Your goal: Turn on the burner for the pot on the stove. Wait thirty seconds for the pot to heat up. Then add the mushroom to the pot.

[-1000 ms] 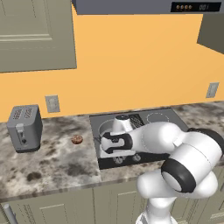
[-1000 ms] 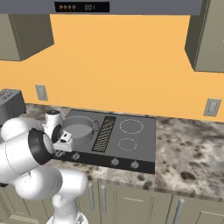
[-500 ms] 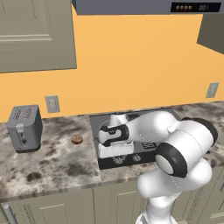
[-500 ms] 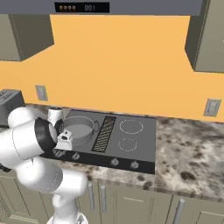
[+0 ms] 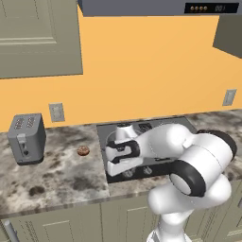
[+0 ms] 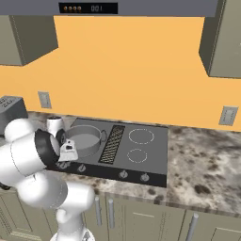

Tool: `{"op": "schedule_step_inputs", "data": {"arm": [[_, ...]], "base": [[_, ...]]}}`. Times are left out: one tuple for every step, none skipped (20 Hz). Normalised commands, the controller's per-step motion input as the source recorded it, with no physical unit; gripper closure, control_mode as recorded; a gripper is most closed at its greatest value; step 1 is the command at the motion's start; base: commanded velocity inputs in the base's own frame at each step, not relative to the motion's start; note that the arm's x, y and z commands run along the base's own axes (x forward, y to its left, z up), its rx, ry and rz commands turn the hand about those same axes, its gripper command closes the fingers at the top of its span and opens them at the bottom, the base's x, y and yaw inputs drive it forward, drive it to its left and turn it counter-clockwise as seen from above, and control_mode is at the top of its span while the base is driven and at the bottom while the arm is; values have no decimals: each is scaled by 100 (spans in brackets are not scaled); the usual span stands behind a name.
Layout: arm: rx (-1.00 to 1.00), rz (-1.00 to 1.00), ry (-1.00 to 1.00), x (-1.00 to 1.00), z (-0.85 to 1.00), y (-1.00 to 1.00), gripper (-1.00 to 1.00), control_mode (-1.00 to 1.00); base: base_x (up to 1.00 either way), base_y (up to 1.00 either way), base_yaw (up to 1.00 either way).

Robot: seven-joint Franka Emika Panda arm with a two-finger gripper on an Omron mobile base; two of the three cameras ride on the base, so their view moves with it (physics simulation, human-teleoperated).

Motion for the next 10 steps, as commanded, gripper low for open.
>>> {"op": "schedule_step_inputs", "data": {"arm": [[18,30,-31,-69,-29,-17,100,-100],[17,33,-32,-76,-29,-13,100,-100],[14,38,-30,-76,-27,-18,100,-100],[15,40,-28,-68,-27,-21,100,-100],[19,41,-21,-54,-29,-20,100,-100],[20,41,-18,-50,-30,-19,100,-100],[21,41,-16,-46,-36,-14,100,-100],[20,43,-17,-46,-35,-12,100,-100],[20,43,-13,-36,-36,-16,100,-100],[17,46,-13,-25,-34,-16,100,-100]], "base": [[0,0,0],[0,0,0],[0,0,0],[0,0,0],[0,0,0],[0,0,0],[0,0,0],[0,0,0],[0,0,0],[0,0,0]]}}
